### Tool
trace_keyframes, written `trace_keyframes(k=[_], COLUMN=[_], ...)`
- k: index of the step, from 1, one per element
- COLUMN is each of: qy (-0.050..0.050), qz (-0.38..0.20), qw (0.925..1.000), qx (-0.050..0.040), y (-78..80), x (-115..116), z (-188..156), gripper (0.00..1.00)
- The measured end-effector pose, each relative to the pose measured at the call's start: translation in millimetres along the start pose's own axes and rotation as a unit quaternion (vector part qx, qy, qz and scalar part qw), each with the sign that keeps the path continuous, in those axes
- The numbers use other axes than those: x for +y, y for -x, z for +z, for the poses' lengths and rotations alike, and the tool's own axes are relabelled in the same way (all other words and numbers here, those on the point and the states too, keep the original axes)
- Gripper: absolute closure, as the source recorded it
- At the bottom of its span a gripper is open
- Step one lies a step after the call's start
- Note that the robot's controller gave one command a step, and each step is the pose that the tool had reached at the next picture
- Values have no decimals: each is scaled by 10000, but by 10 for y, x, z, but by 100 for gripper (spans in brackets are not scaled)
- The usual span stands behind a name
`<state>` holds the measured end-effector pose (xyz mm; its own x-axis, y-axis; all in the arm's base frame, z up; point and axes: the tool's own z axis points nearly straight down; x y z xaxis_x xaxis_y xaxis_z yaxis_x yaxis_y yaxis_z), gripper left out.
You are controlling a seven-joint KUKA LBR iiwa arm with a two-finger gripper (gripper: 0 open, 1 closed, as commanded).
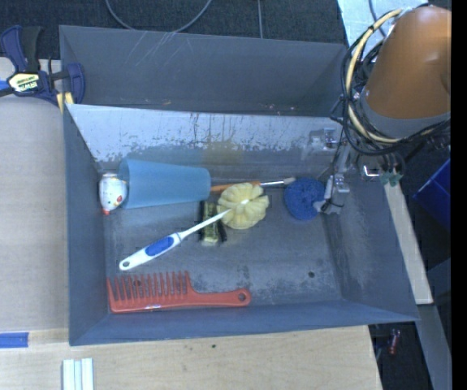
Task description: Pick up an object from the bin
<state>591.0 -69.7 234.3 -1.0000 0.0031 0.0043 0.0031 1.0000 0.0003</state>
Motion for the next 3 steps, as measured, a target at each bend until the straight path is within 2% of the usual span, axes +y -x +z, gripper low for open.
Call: trace_keyframes(k=[1,2,3], qy=[-4,-1,-5], qz=[-13,-120,-37], qw=[10000,9999,10000], qx=[-43,-31,-69], y=[15,15,-55], x=[5,55,188], z=[-48,214,220], gripper=[0,0,0])
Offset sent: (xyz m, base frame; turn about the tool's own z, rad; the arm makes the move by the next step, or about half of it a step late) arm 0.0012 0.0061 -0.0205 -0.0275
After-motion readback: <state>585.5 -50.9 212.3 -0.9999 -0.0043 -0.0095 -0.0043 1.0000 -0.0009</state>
